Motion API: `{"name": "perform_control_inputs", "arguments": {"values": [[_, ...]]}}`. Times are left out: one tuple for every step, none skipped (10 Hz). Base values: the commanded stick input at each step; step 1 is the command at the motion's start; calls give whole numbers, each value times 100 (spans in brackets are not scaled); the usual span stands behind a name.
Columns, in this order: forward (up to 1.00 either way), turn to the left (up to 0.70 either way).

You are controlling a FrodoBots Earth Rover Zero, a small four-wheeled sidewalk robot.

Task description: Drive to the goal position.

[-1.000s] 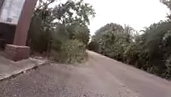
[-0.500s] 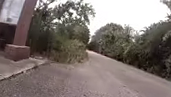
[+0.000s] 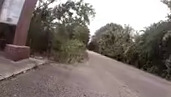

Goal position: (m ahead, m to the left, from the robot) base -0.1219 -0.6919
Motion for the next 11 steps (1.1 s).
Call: {"name": "perform_control_inputs", "arguments": {"values": [[4, 0], [4, 0], [4, 0], [4, 0], [4, 0], [4, 0], [4, 0], [4, 0], [4, 0], [4, 0], [4, 0]]}}
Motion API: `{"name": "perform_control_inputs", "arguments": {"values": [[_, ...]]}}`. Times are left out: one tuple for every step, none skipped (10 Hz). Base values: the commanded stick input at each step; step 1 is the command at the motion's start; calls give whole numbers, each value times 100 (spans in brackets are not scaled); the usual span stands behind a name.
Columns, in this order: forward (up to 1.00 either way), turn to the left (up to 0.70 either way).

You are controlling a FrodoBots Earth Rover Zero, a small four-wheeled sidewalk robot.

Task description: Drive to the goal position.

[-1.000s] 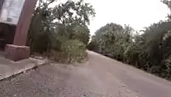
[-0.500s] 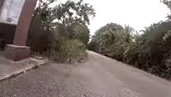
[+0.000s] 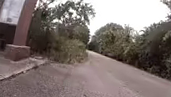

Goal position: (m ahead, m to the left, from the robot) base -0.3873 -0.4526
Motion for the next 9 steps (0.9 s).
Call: {"name": "perform_control_inputs", "arguments": {"values": [[4, 0], [4, 0], [4, 0], [4, 0], [4, 0], [4, 0], [4, 0], [4, 0], [4, 0]]}}
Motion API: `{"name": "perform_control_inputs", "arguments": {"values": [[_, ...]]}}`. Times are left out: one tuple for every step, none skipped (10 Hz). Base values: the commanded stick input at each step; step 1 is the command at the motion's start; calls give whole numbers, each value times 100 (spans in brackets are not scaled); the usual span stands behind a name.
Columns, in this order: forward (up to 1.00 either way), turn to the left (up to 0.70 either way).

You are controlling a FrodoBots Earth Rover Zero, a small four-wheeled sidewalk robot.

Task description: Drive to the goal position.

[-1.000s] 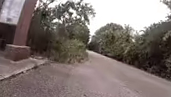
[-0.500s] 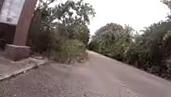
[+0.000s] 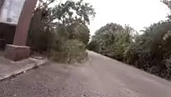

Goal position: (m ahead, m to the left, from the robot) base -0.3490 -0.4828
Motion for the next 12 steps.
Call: {"name": "perform_control_inputs", "arguments": {"values": [[4, 0], [4, 0], [4, 0], [4, 0], [4, 0], [4, 0], [4, 0], [4, 0], [4, 0], [4, 0], [4, 0], [4, 0]]}}
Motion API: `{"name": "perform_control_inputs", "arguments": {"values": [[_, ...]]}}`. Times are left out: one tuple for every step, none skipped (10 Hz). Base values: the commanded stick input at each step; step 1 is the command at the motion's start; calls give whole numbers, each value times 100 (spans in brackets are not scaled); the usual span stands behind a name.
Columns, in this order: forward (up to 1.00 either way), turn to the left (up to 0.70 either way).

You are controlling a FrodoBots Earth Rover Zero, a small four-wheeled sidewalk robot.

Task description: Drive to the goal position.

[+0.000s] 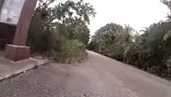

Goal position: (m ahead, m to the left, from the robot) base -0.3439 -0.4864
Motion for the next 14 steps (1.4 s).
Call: {"name": "perform_control_inputs", "arguments": {"values": [[4, 0], [4, 0], [4, 0], [4, 0], [4, 0], [4, 0], [4, 0], [4, 0], [4, 0], [4, 0], [4, 0], [4, 0], [4, 0], [4, 0]]}}
